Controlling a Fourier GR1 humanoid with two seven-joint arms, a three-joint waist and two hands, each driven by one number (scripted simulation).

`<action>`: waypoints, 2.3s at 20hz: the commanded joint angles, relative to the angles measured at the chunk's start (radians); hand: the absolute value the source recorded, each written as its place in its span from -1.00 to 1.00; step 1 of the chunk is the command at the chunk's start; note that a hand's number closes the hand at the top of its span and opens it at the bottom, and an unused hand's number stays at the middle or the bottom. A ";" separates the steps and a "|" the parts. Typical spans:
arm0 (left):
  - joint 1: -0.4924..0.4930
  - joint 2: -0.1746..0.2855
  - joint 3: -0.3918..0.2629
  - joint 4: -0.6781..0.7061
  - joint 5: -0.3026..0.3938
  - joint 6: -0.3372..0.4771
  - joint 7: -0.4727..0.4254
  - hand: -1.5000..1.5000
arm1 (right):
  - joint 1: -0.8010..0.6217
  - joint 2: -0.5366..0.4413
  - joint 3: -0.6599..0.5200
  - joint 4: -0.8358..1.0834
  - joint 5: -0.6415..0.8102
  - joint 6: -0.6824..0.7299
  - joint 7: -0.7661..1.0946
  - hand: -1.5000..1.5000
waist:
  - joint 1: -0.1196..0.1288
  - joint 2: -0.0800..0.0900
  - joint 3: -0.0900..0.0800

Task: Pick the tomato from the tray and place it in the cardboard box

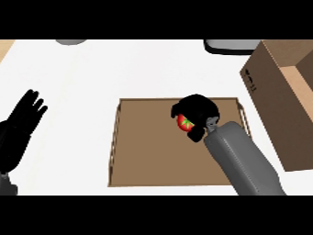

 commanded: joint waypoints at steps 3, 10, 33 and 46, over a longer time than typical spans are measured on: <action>0.043 -0.017 0.014 -0.016 -0.006 -0.006 -0.023 0.00 | 0.080 -0.036 0.031 -0.072 0.038 -0.049 -0.100 1.00 | -0.002 -0.002 0.000; -0.025 -0.035 -0.013 0.014 -0.033 0.021 0.000 0.00 | -0.029 0.043 -0.197 0.096 0.044 -0.144 0.196 1.00 | -0.011 0.003 0.000; -0.029 -0.003 0.017 -0.015 -0.009 0.006 0.059 0.00 | -0.375 0.044 -0.303 -0.024 0.182 -0.395 0.765 1.00 | -0.005 -0.005 0.000; -0.023 -0.008 0.036 0.017 0.002 -0.021 0.009 0.00 | -0.429 -0.114 -0.385 -0.229 0.291 -0.276 0.951 1.00 | -0.003 -0.002 0.000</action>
